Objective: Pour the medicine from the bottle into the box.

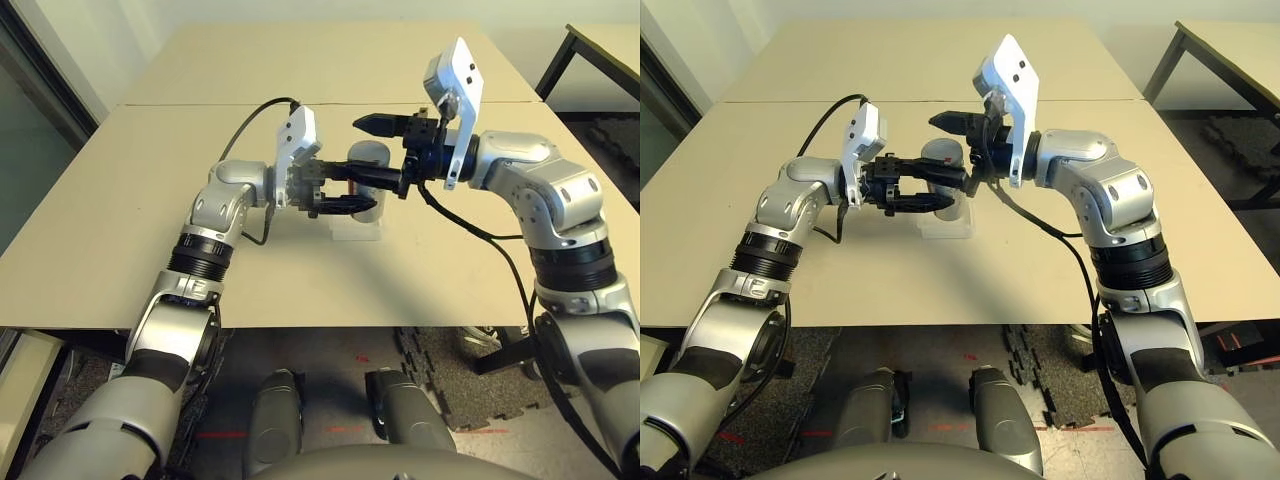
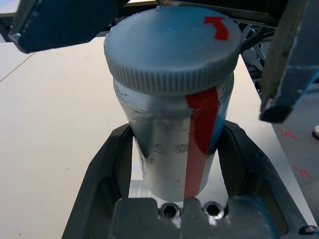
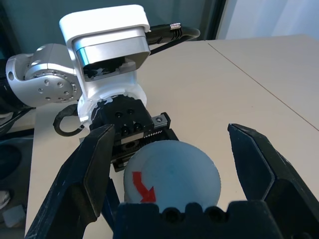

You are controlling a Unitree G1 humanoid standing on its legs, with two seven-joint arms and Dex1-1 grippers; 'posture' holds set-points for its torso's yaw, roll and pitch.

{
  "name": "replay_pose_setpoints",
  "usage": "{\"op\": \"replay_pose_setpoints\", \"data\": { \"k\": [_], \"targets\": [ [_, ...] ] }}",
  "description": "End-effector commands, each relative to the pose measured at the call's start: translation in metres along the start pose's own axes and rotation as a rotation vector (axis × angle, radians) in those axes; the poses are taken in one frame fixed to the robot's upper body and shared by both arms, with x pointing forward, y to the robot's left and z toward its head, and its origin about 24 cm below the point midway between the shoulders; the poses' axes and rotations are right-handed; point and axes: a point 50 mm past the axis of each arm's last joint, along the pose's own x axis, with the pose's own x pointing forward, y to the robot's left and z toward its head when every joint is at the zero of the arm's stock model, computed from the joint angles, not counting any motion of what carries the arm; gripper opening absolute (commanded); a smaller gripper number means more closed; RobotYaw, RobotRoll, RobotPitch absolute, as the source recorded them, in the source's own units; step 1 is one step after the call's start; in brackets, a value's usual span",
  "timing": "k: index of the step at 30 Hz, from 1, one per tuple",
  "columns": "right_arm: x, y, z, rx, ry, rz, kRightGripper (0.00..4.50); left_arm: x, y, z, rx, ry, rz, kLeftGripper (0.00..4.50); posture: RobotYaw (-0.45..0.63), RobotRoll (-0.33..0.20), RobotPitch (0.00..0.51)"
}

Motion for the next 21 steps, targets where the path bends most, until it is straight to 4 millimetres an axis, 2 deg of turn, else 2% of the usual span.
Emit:
{"op": "replay_pose_setpoints", "data": {
  "k": [1,8,14,21],
  "targets": [
    [-0.001,-0.001,-0.006,0.014,0.024,-0.005,4.50,0.001,-0.001,0.003,0.009,-0.009,-0.009,2.73,-0.17,0.000,0.089],
    [-0.009,-0.008,-0.011,0.025,0.040,-0.051,4.50,0.001,-0.002,0.004,0.007,-0.010,-0.010,2.73,-0.18,0.000,0.092],
    [-0.025,-0.016,-0.020,0.039,0.064,-0.123,4.50,0.000,-0.002,0.005,0.006,-0.010,-0.003,2.73,-0.18,0.000,0.091],
    [-0.045,-0.017,-0.015,0.041,0.064,-0.173,4.50,-0.004,-0.001,0.004,0.002,0.000,0.011,2.73,-0.18,0.000,0.092]
  ]
}}
